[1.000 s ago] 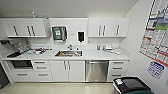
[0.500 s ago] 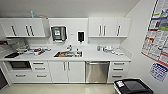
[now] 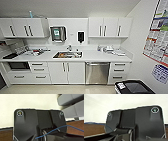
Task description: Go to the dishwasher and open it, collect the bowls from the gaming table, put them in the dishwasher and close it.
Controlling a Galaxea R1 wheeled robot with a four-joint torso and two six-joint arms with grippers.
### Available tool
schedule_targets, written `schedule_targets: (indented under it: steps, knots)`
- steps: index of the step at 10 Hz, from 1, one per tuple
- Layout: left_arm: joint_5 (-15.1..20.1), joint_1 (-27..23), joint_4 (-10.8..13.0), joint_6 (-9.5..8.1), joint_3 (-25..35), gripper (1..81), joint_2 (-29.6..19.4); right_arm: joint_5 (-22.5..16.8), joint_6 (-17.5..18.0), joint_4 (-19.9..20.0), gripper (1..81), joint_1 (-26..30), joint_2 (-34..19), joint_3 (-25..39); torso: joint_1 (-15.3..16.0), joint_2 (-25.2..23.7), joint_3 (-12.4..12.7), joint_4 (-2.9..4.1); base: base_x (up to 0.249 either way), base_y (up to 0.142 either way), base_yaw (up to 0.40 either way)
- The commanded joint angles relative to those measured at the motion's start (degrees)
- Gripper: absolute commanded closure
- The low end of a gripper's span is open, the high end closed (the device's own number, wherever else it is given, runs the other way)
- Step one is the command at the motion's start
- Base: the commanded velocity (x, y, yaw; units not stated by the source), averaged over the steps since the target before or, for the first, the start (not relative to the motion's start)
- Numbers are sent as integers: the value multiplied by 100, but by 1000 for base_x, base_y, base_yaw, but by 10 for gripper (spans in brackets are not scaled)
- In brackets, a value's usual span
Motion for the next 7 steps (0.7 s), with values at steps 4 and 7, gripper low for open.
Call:
schedule_targets:
  steps: [4, 7]
  knots:
    - [297, -329, -43, 13, 72, 10, -92, -261, -31, -1, 10, 309, -41, 69, 2, 0, 0, 0, 78, 0, 0]
    - [297, -329, -52, 13, 72, 10, -92, -261, -31, -1, 10, 309, -41, 69, 0, -2, 0, 0, 78, 0, 0]
